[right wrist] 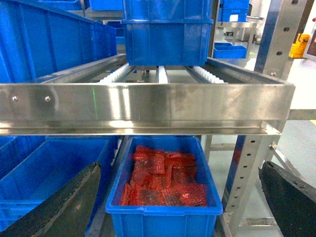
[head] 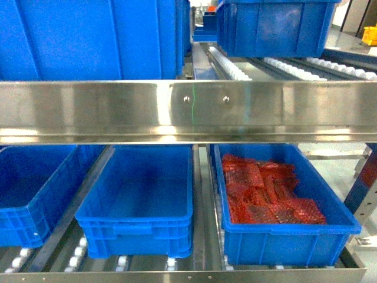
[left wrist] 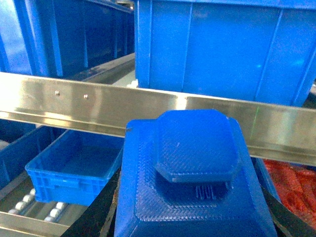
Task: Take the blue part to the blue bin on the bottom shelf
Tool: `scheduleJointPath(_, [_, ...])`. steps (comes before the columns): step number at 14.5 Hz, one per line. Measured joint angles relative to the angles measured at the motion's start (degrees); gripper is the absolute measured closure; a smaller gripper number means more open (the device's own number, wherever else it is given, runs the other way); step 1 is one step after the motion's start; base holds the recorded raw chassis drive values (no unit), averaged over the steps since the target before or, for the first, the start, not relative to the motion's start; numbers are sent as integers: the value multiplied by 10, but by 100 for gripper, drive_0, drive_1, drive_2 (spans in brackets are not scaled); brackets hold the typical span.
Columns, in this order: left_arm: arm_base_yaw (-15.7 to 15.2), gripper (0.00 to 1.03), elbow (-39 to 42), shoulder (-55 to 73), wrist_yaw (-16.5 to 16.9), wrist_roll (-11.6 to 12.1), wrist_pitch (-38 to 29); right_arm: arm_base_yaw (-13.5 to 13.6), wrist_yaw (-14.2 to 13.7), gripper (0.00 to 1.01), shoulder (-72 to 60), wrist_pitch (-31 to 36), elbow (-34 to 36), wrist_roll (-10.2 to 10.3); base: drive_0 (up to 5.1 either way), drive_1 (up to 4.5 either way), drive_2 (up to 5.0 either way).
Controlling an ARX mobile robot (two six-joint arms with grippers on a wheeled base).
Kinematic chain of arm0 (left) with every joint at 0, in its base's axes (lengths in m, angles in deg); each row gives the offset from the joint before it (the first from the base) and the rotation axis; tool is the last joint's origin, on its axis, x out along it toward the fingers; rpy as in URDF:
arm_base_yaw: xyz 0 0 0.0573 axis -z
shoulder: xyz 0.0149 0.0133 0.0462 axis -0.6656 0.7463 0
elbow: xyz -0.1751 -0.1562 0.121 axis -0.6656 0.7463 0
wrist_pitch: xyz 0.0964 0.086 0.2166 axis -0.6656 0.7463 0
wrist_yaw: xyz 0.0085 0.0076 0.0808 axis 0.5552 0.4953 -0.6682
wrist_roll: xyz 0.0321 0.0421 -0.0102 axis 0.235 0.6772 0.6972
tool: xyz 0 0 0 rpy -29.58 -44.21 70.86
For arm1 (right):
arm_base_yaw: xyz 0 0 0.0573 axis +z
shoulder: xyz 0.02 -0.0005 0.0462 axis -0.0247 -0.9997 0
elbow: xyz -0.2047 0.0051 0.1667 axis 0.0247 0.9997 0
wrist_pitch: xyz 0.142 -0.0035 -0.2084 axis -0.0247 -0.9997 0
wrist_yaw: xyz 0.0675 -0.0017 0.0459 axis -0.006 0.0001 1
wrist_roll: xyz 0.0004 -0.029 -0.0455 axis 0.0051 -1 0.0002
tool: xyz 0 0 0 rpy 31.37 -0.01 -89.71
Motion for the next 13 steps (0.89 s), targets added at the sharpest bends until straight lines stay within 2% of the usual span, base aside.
scheduleJointPath(13, [0,60,0,0,0,0,2,0,0,3,0,-2,0,0,0,0,0])
